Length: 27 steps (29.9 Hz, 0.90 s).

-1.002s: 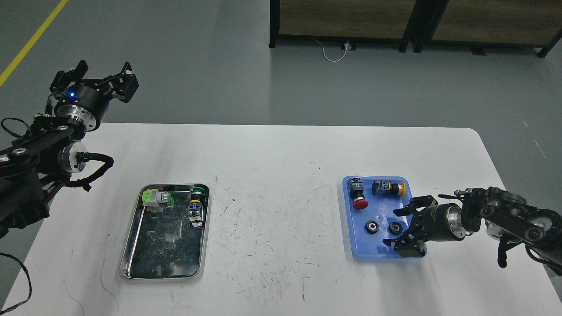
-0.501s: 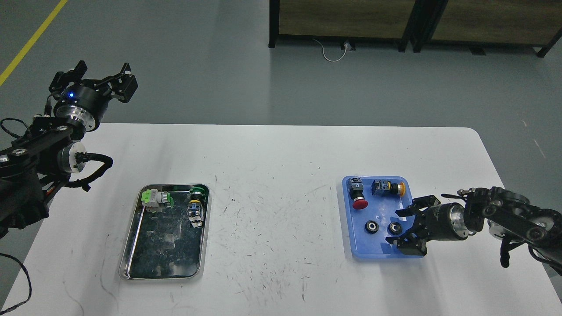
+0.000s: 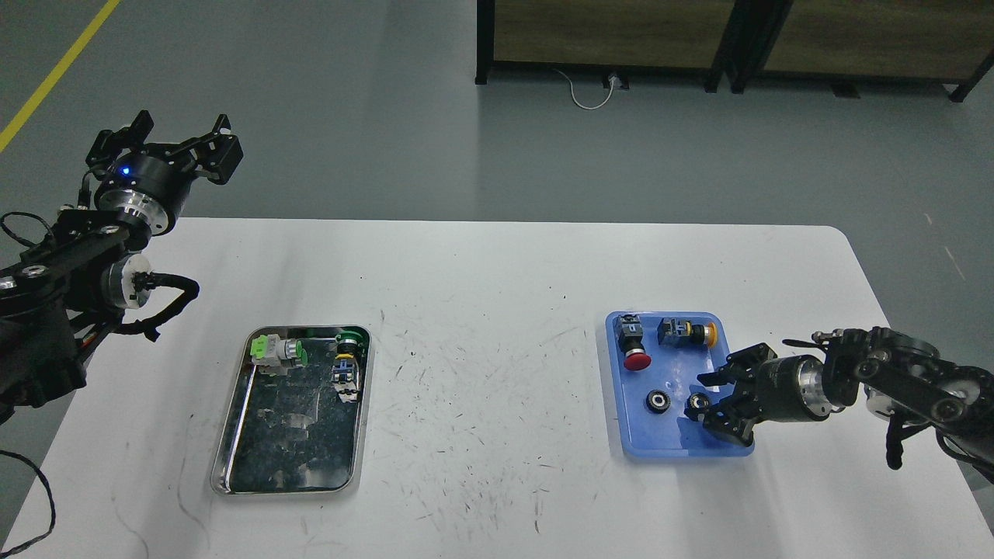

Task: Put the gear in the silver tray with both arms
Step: 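Close the right gripper on the black gear nearest the robot, then lift the gear and carry it toward the silver tray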

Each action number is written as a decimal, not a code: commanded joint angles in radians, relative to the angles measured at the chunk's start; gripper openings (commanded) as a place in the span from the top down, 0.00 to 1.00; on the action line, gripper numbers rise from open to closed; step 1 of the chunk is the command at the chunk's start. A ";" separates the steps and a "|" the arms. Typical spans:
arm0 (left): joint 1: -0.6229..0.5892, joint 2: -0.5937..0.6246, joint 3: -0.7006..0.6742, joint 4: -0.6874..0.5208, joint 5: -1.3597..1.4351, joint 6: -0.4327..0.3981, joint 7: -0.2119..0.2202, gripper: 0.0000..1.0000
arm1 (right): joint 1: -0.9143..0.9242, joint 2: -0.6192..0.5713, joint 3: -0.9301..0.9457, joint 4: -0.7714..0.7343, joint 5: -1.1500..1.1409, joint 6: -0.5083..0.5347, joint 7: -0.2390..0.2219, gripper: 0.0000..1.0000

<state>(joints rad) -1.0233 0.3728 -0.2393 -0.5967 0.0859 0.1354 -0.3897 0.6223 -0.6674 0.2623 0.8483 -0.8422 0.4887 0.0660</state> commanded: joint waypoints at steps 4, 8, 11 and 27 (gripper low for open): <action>0.002 0.000 0.001 -0.002 0.000 0.007 0.000 0.01 | -0.001 0.000 -0.002 0.000 0.000 0.000 -0.002 0.49; 0.002 0.002 0.001 0.000 0.000 0.007 0.000 0.01 | -0.001 0.000 -0.005 0.000 0.000 0.000 -0.002 0.53; 0.000 0.002 0.001 0.000 0.000 0.007 0.002 0.01 | -0.001 0.000 -0.008 0.000 0.000 0.000 -0.003 0.57; 0.002 0.002 0.001 -0.002 0.000 0.009 0.002 0.01 | 0.017 -0.014 0.012 0.011 0.003 0.000 -0.005 0.70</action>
<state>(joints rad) -1.0220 0.3748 -0.2376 -0.5973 0.0860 0.1433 -0.3892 0.6267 -0.6765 0.2640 0.8542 -0.8396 0.4887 0.0614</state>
